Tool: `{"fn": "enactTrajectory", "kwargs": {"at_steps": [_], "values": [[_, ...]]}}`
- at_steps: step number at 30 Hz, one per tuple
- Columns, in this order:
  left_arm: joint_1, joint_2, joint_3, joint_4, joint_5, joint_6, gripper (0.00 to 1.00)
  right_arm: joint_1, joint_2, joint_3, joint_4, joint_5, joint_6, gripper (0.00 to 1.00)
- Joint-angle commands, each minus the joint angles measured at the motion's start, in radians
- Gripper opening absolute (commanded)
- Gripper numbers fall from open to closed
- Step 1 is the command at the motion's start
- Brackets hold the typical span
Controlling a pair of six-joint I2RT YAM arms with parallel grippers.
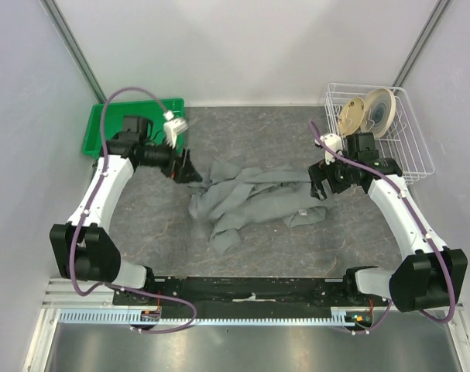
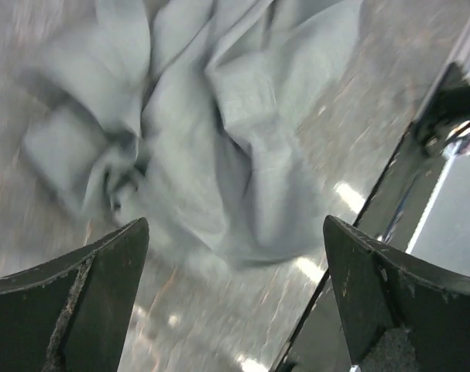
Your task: Pin the brooch onto the clothing
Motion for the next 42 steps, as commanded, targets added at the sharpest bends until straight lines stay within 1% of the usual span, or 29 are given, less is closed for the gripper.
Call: {"fn": "enactTrajectory", "kwargs": {"at_steps": [1, 3, 5, 8, 9, 13, 15, 16, 18, 19, 22, 23, 24, 26, 27, 28, 29, 30, 31, 33, 34, 35, 36, 37, 38, 39, 42], "values": [[0.106, -0.085, -0.137, -0.083, 0.0, 0.311, 1.0, -0.002, 0.003, -0.004, -0.036, -0.035, -0.083, 0.98], [0.088, -0.139, -0.215, -0.061, -0.008, 0.341, 0.99, -0.002, 0.018, -0.024, -0.039, -0.047, -0.103, 0.98], [0.045, -0.174, -0.257, -0.043, -0.029, 0.353, 0.98, 0.0, 0.033, -0.032, -0.034, -0.065, -0.109, 0.98], [0.0, -0.193, -0.339, 0.032, -0.055, 0.342, 0.95, 0.002, 0.064, -0.042, -0.013, -0.082, -0.105, 0.98], [-0.015, -0.19, -0.372, 0.051, -0.084, 0.341, 0.94, 0.005, 0.076, -0.053, -0.004, -0.075, -0.098, 0.98], [-0.119, -0.161, -0.415, 0.117, -0.161, 0.295, 0.93, 0.015, 0.11, -0.076, 0.032, 0.003, -0.083, 0.98], [-0.153, -0.142, -0.427, 0.166, -0.201, 0.272, 0.93, 0.014, 0.118, -0.099, 0.044, 0.031, -0.086, 0.98], [-0.187, -0.136, -0.432, 0.189, -0.221, 0.254, 0.94, 0.017, 0.118, -0.108, 0.05, 0.066, -0.091, 0.98], [-0.22, -0.119, -0.441, 0.232, -0.271, 0.246, 0.96, 0.017, 0.115, -0.139, 0.085, 0.109, -0.086, 0.98], [-0.239, -0.095, -0.445, 0.241, -0.288, 0.234, 0.96, 0.017, 0.118, -0.147, 0.1, 0.158, -0.08, 0.98], [-0.326, -0.043, -0.462, 0.285, -0.351, 0.198, 0.97, 0.017, 0.127, -0.17, 0.142, 0.209, -0.052, 0.98], [-0.34, -0.027, -0.468, 0.305, -0.373, 0.188, 0.97, 0.017, 0.131, -0.173, 0.159, 0.223, -0.042, 0.98], [-0.352, -0.015, -0.476, 0.334, -0.408, 0.177, 0.96, 0.017, 0.144, -0.18, 0.167, 0.227, -0.036, 0.98], [-0.377, 0.029, -0.475, 0.35, -0.439, 0.152, 0.89, 0.017, 0.159, -0.185, 0.188, 0.23, -0.019, 0.97], [-0.38, 0.042, -0.464, 0.348, -0.463, 0.143, 0.85, 0.017, 0.173, -0.185, 0.194, 0.238, -0.013, 0.92], [-0.383, 0.06, -0.458, 0.342, -0.476, 0.138, 0.76, 0.017, 0.181, -0.185, 0.202, 0.243, -0.006, 0.89], [-0.383, 0.086, -0.44, 0.336, -0.505, 0.132, 0.71, 0.017, 0.194, -0.182, 0.211, 0.241, 0.004, 0.83], [-0.383, 0.1, -0.43, 0.318, -0.522, 0.117, 0.65, 0.018, 0.199, -0.18, 0.214, 0.241, 0.01, 0.81], [-0.383, 0.106, -0.421, 0.31, -0.537, 0.106, 0.51, 0.017, 0.204, -0.177, 0.217, 0.241, 0.017, 0.78], [-0.38, 0.09, -0.412, 0.299, -0.542, 0.091, 0.42, 0.018, 0.205, -0.174, 0.22, 0.206, 0.021, 0.65], [-0.379, 0.07, -0.412, 0.292, -0.526, 0.089, 0.29, 0.018, 0.202, -0.173, 0.222, 0.192, 0.023, 0.56], [-0.377, 0.044, -0.41, 0.284, -0.479, 0.088, 0.21, 0.017, 0.191, -0.168, 0.222, 0.178, 0.024, 0.32], [-0.376, -0.007, -0.404, 0.273, -0.451, 0.079, 0.14, 0.017, 0.181, -0.165, 0.22, 0.157, 0.027, 0.19], [-0.368, -0.038, -0.398, 0.25, -0.433, 0.071, 0.02, 0.017, 0.17, -0.162, 0.217, 0.149, 0.027, 0.06], [-0.359, -0.065, -0.384, 0.241, -0.393, 0.066, 0.02, 0.017, 0.141, -0.153, 0.21, 0.145, 0.027, 0.0], [-0.347, -0.12, -0.377, 0.227, -0.375, 0.059, 0.02, 0.017, 0.121, -0.148, 0.203, 0.125, 0.024, 0.0], [-0.262, -0.217, -0.35, 0.213, -0.313, 0.042, 0.02, 0.017, 0.021, -0.13, 0.196, 0.091, 0.018, 0.0]]}}
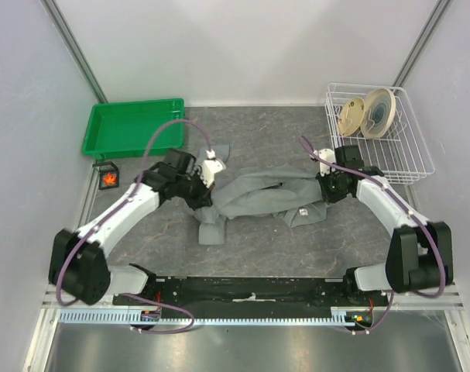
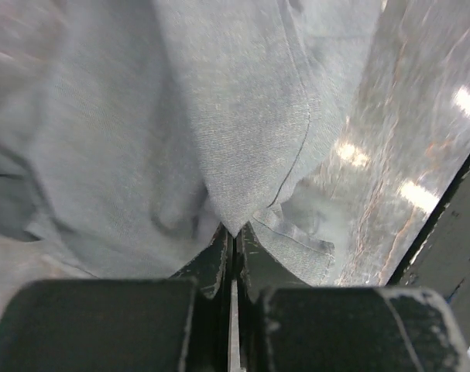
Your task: Pin the brooch onto the clothing
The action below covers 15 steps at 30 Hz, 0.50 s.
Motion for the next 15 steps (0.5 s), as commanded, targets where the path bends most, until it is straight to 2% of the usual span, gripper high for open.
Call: {"fn": "enactTrajectory", "kwargs": {"at_steps": [1, 4, 6, 8, 11, 12, 15], "values": [[0.138, -0.173, 0.089, -0.019, 0.131, -0.052, 0.02, 0.002, -0.165, 0.056, 0.005, -0.093, 0.003, 0.0], [0.255, -0.205, 0.145, -0.058, 0.235, -0.061, 0.02, 0.002, -0.253, 0.1, -0.002, -0.136, 0.008, 0.0], [0.31, -0.198, 0.201, -0.143, 0.376, -0.047, 0.02, 0.0, -0.293, 0.151, -0.019, -0.141, 0.002, 0.0], [0.306, -0.19, 0.249, -0.215, 0.509, -0.012, 0.02, -0.006, -0.313, 0.212, -0.062, -0.157, -0.02, 0.0], [0.22, -0.233, 0.258, -0.298, 0.583, -0.018, 0.02, -0.008, -0.346, 0.298, -0.096, -0.162, -0.056, 0.0], [0.12, -0.25, 0.257, -0.31, 0.579, -0.018, 0.02, -0.008, -0.351, 0.327, -0.11, -0.161, -0.07, 0.0], [-0.063, -0.317, 0.254, -0.304, 0.573, -0.042, 0.02, -0.008, -0.351, 0.459, -0.182, -0.148, -0.139, 0.0]]}}
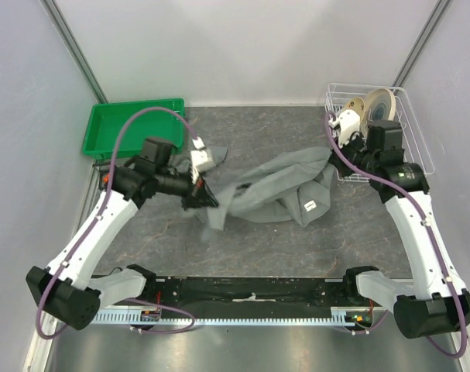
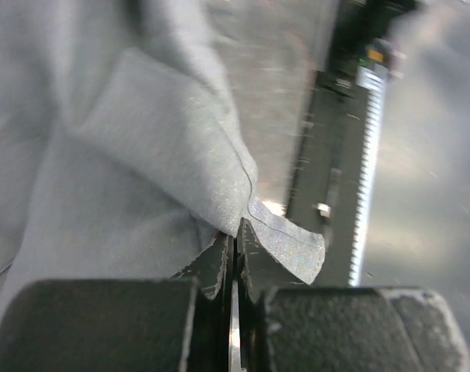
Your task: Pin the brooch onto the clothing
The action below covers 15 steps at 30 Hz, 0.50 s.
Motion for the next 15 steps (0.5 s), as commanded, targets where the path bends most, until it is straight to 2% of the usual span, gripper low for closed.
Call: {"fn": "enactTrajectory", "kwargs": {"at_steps": [1, 4, 8, 10, 11, 12, 14, 15], "values": [[-0.217, -0.106, 0.037, -0.08, 0.205, -0.032, 0.02, -0.005, -0.005, 0.204, -0.122, -0.008, -0.114, 0.0], [-0.217, -0.092, 0.121, -0.109, 0.313, -0.046, 0.02, -0.005, 0.041, 0.345, -0.186, -0.007, -0.158, 0.0], [-0.217, -0.106, 0.203, -0.116, 0.341, -0.069, 0.02, 0.008, 0.154, 0.514, -0.215, -0.094, -0.13, 0.0], [-0.199, -0.103, 0.206, -0.14, 0.333, -0.084, 0.02, 0.07, 0.253, 0.56, -0.232, -0.117, -0.095, 0.0], [-0.18, -0.094, 0.202, -0.203, 0.338, -0.064, 0.02, 0.107, 0.284, 0.587, -0.233, -0.114, -0.086, 0.0], [-0.118, -0.083, 0.197, -0.258, 0.344, -0.032, 0.02, 0.192, 0.314, 0.592, -0.226, -0.108, -0.073, 0.0], [-0.008, -0.039, 0.16, -0.389, 0.385, 0.075, 0.02, 0.28, 0.401, 0.577, -0.184, -0.065, -0.049, 0.0], [0.136, -0.023, 0.139, -0.422, 0.411, 0.11, 0.02, 0.346, 0.433, 0.569, -0.14, -0.053, -0.037, 0.0]]}}
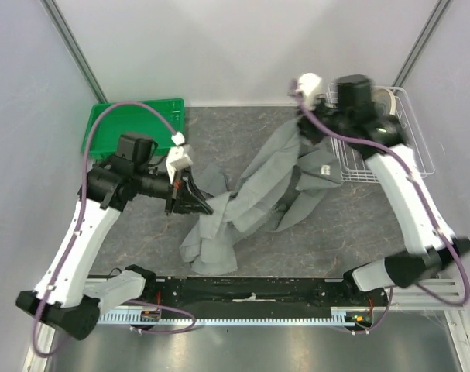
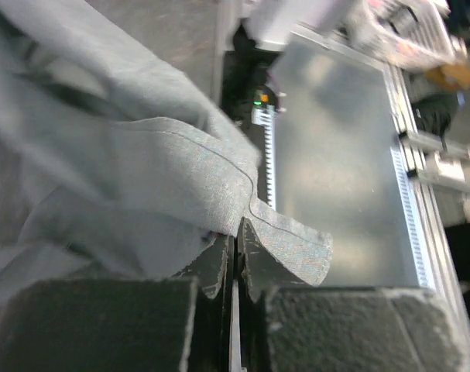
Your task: Pin the brooch onto the clothing
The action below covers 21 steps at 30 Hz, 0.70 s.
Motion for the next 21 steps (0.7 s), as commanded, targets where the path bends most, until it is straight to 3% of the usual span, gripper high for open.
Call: {"fn": "enactTrajectory", "kwargs": {"at_steps": [1, 3, 4, 5, 7, 11, 12, 14, 15, 17, 21], "values": [[0.315, 0.093, -0.09, -0.246, 0.11, 0.15, 0.02, 0.199, 0.219, -0.018, 0.052, 0.03, 0.078, 0.0], [0.433, 0.135, -0.133, -0.306, 0.084, 0.24, 0.02, 0.273, 0.307, 0.008, 0.075, 0.056, 0.089, 0.02], [0.488, 0.162, -0.163, -0.294, 0.036, 0.271, 0.02, 0.291, 0.392, 0.056, 0.073, 0.07, 0.097, 0.34], [0.524, 0.172, -0.187, -0.264, 0.022, 0.25, 0.02, 0.308, 0.431, 0.085, 0.063, 0.076, 0.12, 0.56], [0.634, 0.196, -0.236, -0.161, -0.053, 0.169, 0.16, 0.302, 0.48, 0.122, 0.053, 0.091, 0.152, 0.88], [0.765, 0.262, -0.231, -0.003, -0.225, 0.115, 0.41, 0.199, 0.396, -0.032, 0.063, 0.058, 0.146, 0.98], [0.766, 0.261, -0.224, 0.02, -0.254, 0.124, 0.52, 0.171, 0.367, -0.083, 0.076, 0.043, 0.164, 0.98], [0.765, 0.247, -0.219, 0.111, -0.273, 0.132, 0.66, 0.09, 0.281, -0.239, 0.092, 0.009, 0.181, 0.98], [0.741, 0.23, -0.213, 0.135, -0.275, 0.133, 0.8, 0.065, 0.251, -0.292, 0.118, 0.006, 0.207, 0.98], [0.687, 0.223, -0.207, 0.22, -0.336, 0.116, 0.82, 0.02, 0.171, -0.433, 0.147, 0.007, 0.229, 0.98], [0.479, 0.255, -0.184, 0.321, -0.426, 0.113, 0.83, 0.009, 0.1, -0.59, 0.231, 0.012, 0.304, 0.98]]}}
